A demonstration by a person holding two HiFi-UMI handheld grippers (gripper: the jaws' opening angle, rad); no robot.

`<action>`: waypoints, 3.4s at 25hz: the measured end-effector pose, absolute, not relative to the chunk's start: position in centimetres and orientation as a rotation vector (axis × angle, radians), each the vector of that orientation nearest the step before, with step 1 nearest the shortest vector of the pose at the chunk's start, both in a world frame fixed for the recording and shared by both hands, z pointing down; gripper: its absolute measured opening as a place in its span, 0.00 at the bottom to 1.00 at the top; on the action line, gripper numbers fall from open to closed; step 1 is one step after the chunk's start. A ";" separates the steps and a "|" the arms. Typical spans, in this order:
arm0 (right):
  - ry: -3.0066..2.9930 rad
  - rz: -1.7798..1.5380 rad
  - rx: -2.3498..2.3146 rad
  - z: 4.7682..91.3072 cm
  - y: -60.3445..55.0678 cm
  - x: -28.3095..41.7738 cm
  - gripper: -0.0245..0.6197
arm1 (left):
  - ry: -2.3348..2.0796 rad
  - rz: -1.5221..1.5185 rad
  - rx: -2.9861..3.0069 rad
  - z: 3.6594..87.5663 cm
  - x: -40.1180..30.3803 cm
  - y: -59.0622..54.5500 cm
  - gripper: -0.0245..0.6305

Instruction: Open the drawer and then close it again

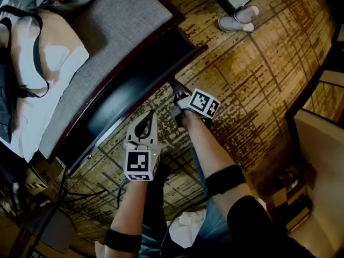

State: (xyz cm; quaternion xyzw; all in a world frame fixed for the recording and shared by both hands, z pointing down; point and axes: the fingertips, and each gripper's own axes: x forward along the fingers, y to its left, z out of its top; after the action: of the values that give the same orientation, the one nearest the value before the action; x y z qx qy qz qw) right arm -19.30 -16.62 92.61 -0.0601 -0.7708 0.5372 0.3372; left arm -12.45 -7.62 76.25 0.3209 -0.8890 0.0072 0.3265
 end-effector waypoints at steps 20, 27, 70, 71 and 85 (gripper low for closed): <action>-1.950 1.309 -0.013 92.6 -22.6 -7.0 0.14 | -2.246 0.056 1.029 73.1 -6.1 -13.8 0.04; -1.939 1.188 -0.027 90.1 -22.2 -6.3 0.09 | -2.241 0.084 1.066 70.0 -5.7 -14.4 0.04; -2.521 -0.041 -1.143 25.4 -5.9 -10.2 0.04 | -2.714 0.068 0.331 27.0 -0.4 11.4 0.04; -2.512 -0.063 -1.177 25.2 -5.0 -9.8 0.04 | -2.722 0.071 0.291 26.8 0.0 12.6 0.04; -2.389 -0.116 -1.344 26.8 1.9 -6.5 0.04 | -2.714 -0.012 0.048 27.0 4.0 20.8 0.04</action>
State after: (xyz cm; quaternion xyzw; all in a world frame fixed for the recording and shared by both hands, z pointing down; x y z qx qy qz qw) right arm -6.50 1.90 26.82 -0.4801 -0.8536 -0.0413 0.1979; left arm 4.02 20.79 26.99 0.0173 -0.9771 -0.0045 0.2118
